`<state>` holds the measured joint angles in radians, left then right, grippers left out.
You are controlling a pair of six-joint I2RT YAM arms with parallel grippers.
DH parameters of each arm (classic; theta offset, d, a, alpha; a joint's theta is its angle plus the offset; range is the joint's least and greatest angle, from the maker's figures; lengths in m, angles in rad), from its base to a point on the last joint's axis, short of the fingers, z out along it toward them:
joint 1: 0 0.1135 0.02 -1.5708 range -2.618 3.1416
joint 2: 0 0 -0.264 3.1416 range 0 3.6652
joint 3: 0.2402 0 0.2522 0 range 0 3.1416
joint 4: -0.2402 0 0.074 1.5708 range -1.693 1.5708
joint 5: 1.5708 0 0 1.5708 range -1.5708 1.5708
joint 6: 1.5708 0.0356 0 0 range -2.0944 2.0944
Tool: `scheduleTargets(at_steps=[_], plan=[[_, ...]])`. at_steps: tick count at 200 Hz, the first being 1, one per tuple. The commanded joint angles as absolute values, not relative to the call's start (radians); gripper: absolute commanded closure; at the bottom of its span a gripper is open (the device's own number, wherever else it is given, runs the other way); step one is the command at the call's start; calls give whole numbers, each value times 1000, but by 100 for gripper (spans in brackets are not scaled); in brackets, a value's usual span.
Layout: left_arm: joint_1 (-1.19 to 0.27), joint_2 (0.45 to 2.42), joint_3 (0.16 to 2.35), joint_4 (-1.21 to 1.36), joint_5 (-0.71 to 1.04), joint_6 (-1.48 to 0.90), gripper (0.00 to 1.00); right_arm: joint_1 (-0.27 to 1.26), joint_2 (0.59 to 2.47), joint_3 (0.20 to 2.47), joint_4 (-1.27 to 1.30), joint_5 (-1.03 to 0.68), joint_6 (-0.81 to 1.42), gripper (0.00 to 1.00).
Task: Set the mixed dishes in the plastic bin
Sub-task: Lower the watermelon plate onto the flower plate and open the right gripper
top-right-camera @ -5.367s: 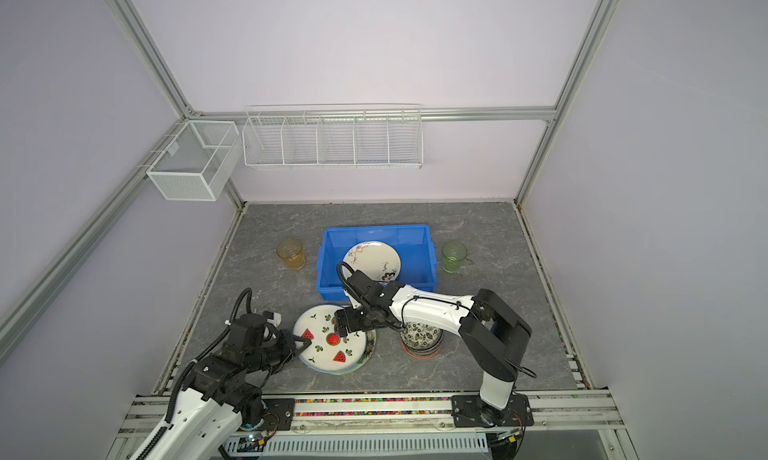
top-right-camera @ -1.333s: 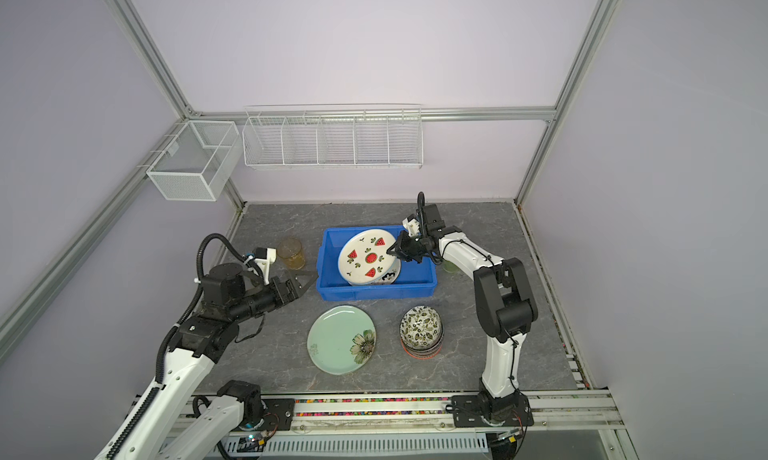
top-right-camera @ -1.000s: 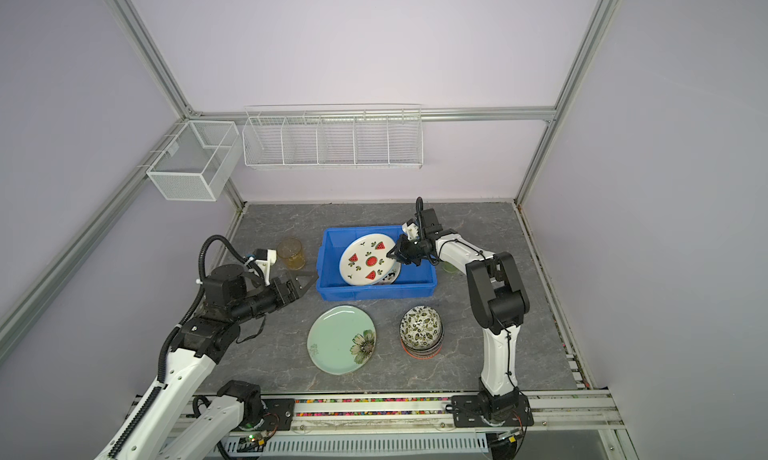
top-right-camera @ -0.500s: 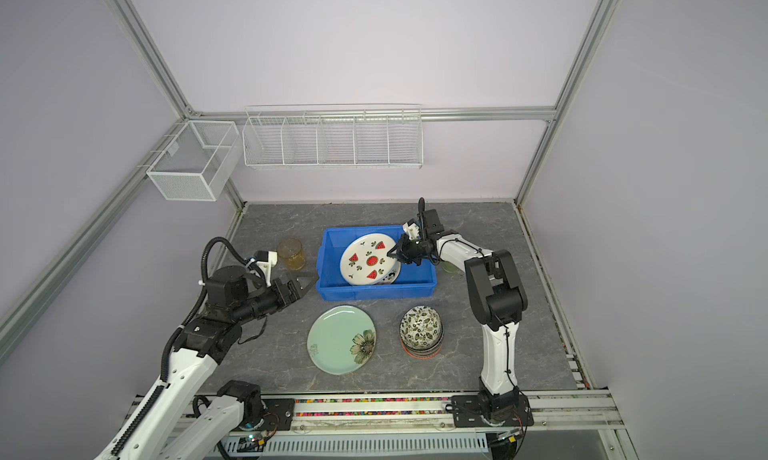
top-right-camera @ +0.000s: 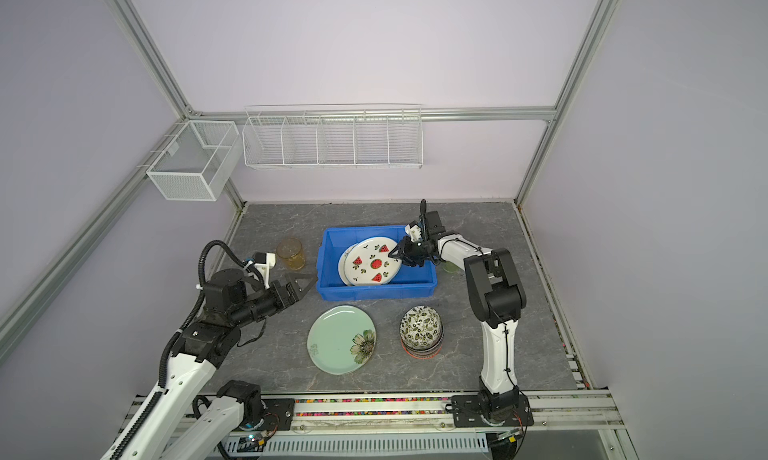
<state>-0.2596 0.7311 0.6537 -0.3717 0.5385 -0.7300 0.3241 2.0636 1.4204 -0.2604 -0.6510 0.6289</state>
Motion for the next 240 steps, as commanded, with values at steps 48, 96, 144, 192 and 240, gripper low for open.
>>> scheduleTargets(at_steps=[48,96,144,192,240], plan=[[-253,720,637,-361,530,-743,1,328,2028,1454,-391,-552,510,47],[-254,721,631,-352,528,-748,1,351,1971,1463,-475,-441,454,42],[-254,724,628,-338,534,-759,1,380,1989,1486,-494,-419,448,42],[-254,717,629,-353,529,-752,1,405,2006,1507,-525,-341,445,42],[-254,727,627,-347,529,-752,1,411,2031,1519,-509,-378,454,42]])
